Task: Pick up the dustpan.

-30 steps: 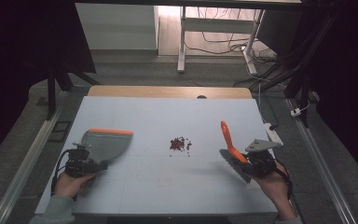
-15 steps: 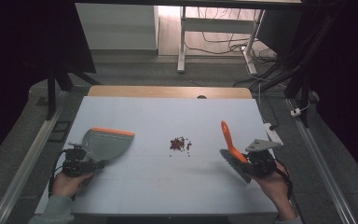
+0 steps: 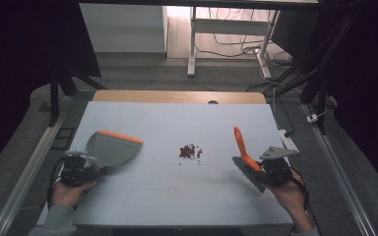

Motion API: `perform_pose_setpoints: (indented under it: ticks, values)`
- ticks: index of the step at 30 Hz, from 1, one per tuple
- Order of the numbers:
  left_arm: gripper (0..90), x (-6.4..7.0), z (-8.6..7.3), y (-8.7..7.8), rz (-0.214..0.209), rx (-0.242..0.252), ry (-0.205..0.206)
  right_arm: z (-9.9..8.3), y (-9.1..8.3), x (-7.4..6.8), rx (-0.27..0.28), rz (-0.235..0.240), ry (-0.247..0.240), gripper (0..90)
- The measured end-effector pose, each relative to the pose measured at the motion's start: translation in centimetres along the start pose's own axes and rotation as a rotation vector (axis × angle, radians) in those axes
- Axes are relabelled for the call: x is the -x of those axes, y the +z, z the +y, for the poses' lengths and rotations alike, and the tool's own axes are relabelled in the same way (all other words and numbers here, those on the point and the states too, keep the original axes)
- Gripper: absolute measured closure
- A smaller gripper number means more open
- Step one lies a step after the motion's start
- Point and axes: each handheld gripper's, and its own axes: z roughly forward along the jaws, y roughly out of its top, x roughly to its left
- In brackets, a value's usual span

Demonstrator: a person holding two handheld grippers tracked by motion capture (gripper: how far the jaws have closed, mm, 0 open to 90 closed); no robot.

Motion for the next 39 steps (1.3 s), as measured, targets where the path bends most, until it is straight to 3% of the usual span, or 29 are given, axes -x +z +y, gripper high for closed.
perform_pose_setpoints:
  ticks: [11,21,28,29,34,39]
  values:
    - [62.0,-0.2,0.0,-0.5,-0.032,0.05,0.03,0.1,-0.1,0.0,0.014,0.016,0.009,70.4]
    - [62.0,-0.2,0.7,-1.0,-0.084,0.09,0.103,0.5,0.0,-0.1,0.029,0.016,0.026,70.4]
    - [62.0,-0.3,0.7,-1.2,-0.11,0.099,0.119,1.0,0.3,-0.2,0.026,0.014,0.024,70.4]
    - [62.0,-0.3,0.8,-1.3,-0.113,0.102,0.122,1.2,0.2,-0.2,0.028,0.011,0.042,70.5]
    - [62.0,0.2,1.0,-1.6,-0.138,0.118,0.163,2.8,0.2,-0.3,0.046,0.007,0.037,70.5]
    - [62.0,0.4,1.2,-1.8,-0.156,0.127,0.178,4.3,0.6,-0.4,0.075,0.019,0.039,70.5]
